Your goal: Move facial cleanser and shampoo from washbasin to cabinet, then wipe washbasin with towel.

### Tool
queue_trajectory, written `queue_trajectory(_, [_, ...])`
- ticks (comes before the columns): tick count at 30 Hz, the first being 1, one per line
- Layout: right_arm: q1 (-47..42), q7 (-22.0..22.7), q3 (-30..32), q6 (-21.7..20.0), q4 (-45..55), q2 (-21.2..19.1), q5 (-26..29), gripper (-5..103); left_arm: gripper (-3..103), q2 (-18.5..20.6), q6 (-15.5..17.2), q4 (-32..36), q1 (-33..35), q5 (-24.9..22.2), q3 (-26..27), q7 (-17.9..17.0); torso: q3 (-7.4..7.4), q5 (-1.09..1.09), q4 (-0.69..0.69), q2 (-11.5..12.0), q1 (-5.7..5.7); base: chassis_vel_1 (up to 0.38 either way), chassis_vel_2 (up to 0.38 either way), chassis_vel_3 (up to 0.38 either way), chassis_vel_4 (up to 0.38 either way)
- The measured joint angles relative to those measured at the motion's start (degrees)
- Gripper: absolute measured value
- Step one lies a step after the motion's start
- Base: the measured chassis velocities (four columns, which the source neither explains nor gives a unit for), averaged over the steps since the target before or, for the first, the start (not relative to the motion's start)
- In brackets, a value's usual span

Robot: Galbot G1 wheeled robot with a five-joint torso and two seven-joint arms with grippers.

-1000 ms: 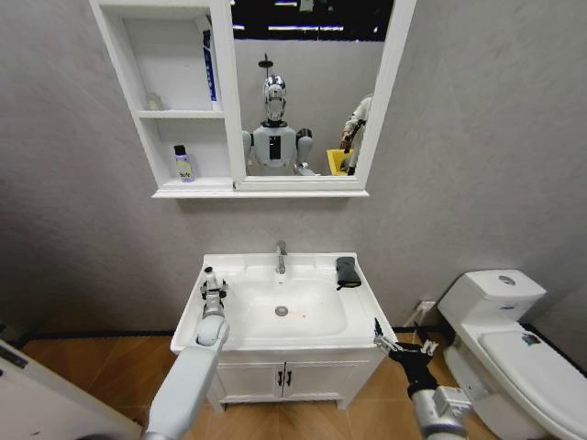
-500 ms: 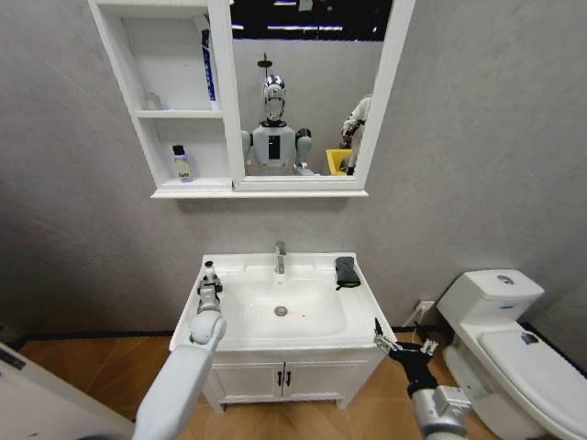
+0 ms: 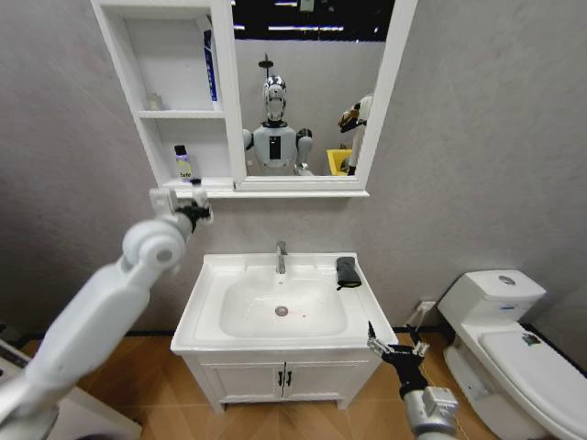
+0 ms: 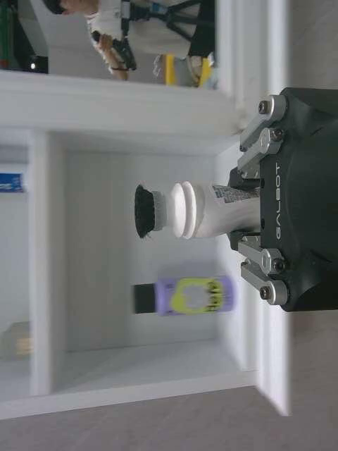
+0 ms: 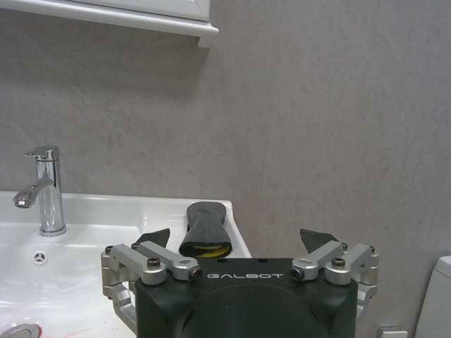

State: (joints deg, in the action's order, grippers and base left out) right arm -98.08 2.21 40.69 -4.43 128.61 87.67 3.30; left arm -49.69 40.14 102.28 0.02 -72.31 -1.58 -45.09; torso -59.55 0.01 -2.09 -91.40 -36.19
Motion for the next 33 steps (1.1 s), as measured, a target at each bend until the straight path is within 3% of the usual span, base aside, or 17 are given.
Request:
queue_trajectory(3, [-0.68,0.00,0.43,0.76,-0.11,0.05,0.08,100,30,-2.87,0.50,-9.04,-8.83,0.17,-3.28,2.22,0.00,-0.01,0.00,0.00,0.00,0.000,0.000,0.000,0.000])
queue_trajectory(6, [-0.73,0.01,0.50,0.87,-0.21,0.30,0.11,100,30,-4.72,0.94,-13.15,-12.11,0.30,-4.78,3.81,0.00,-0.01,-0.01,0.00,0.00,0.000,0.000,0.000,0.000])
queue_trajectory(8, [-0.61,0.02,0.49,0.88,-0.28,0.31,0.12,100,30,-5.58,1.08,-14.80,-13.00,0.66,-5.41,4.34,0.00,-0.01,-0.01,0.00,0.01,0.000,0.000,0.000,0.000])
queue_trajectory(11, [-0.20,0.03,0.49,0.87,-0.33,0.31,0.20,100,30,-7.73,1.42,-20.56,-14.61,4.55,-7.02,8.53,0.00,-0.01,0.01,0.00,0.01,0.000,0.000,0.000,0.000])
queue_trajectory(12, [-0.20,0.03,0.49,0.87,-0.33,0.31,0.20,100,30,-7.73,1.42,-20.56,-14.61,4.55,-7.02,8.53,0.00,-0.01,0.01,0.00,0.01,0.000,0.000,0.000,0.000])
queue_trajectory(14, [-0.21,0.03,0.76,0.81,-0.29,0.12,0.33,100,30,-8.51,1.60,-24.64,-15.69,7.00,-7.80,12.60,0.00,-0.02,-0.02,0.01,0.00,0.000,0.000,0.000,0.000])
queue_trajectory(19, [-0.38,0.02,1.37,0.77,-0.43,-0.51,0.78,100,29,-10.08,1.60,-32.20,-18.21,9.56,-8.84,16.41,0.00,-0.02,-0.02,0.01,0.01,0.000,0.000,0.000,0.000])
queue_trajectory(28, [0.07,0.00,1.44,0.67,-0.70,-0.74,1.03,100,26,-11.93,0.80,-35.51,-18.52,9.84,-8.78,16.87,0.01,0.00,-0.01,0.01,0.02,0.000,0.000,0.000,0.000])
queue_trajectory(31, [0.09,-0.01,1.58,0.61,-0.69,-0.91,1.21,100,35,-12.00,0.55,-35.48,-18.00,10.02,-8.66,16.44,0.00,-0.02,-0.01,0.01,0.02,0.000,0.000,0.000,0.000])
queue_trajectory(33, [0.08,-0.01,1.73,0.57,-0.56,-0.98,1.39,100,46,-12.02,-0.46,-35.67,-17.65,10.10,-8.49,16.52,0.01,-0.01,-0.01,0.01,0.02,0.000,0.000,0.000,0.000])
